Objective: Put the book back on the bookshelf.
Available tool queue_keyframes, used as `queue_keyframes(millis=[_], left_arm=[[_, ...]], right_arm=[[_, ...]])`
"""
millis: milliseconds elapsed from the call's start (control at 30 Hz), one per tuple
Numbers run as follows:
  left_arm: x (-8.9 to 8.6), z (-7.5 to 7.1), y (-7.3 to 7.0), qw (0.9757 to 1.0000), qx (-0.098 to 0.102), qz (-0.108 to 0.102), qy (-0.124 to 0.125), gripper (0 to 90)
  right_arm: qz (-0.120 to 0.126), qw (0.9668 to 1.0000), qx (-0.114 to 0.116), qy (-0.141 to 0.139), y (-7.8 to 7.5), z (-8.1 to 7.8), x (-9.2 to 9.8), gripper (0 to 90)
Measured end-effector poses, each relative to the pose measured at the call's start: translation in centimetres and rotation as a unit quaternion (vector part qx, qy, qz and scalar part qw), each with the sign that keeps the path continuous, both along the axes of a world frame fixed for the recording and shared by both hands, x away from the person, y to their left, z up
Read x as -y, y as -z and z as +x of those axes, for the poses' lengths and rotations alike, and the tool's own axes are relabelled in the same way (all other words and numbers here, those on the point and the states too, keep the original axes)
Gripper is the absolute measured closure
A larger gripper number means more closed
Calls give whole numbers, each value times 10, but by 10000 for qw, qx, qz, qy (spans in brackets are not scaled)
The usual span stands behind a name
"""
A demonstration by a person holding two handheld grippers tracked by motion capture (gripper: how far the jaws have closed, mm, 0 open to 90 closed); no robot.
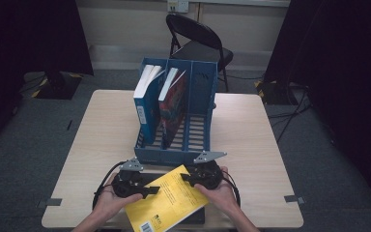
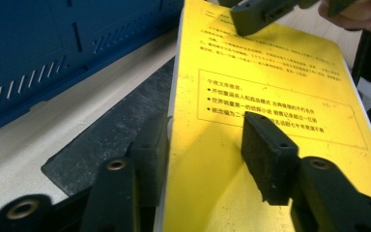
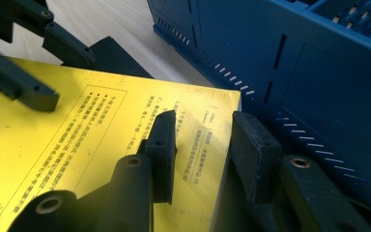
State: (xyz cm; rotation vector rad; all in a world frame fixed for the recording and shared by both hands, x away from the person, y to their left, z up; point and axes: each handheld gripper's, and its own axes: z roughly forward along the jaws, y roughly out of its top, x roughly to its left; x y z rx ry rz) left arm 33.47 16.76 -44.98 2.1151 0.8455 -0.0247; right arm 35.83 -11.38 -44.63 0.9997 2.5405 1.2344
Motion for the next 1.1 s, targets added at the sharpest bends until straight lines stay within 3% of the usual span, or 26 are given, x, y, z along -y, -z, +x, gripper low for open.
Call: queue_keyframes(millis=[67, 167, 200, 267, 300, 367, 533, 700, 833, 1000, 1100], left_arm=[[-2, 1, 0, 10000, -60, -33, -53, 602], [-1, 0, -1, 10000, -26, 21, -87, 605], [3, -5, -4, 9995, 187, 217, -118, 605], [4, -7, -5, 9993, 256, 259, -128, 606], [4, -6, -4, 9994, 211, 225, -160, 605], [3, -6, -4, 9994, 208, 222, -140, 604], [11, -10, -6, 9980, 458, 403, -171, 601], [10, -2, -3, 9995, 172, 174, -187, 588], [12, -4, -5, 9990, 289, 279, -185, 584], [12, -3, -4, 9993, 244, 233, -177, 587], [10, -4, -6, 9991, 243, 314, -159, 589]], right_arm=[[25, 10000, -10, -34, -2, -2, 2, 604], [55, 10000, -5, -74, -3, -7, 6, 589], [70, 9999, -32, -142, -5, -16, 12, 560], [98, 9998, -45, -172, -6, -21, 16, 548], [121, 9998, -74, -151, -6, -31, 26, 518], [135, 9998, -83, -127, -5, -36, 31, 508], [14, 10000, -87, -41, 3, -65, 53, 432], [40, 10000, 3, -11, 4, -79, 57, 434], [-141, 9998, -75, -102, 10, -87, 56, 424], [-38, 9999, -140, -55, 14, -88, 58, 420], [27, 9999, -137, -59, 14, -86, 58, 459]])
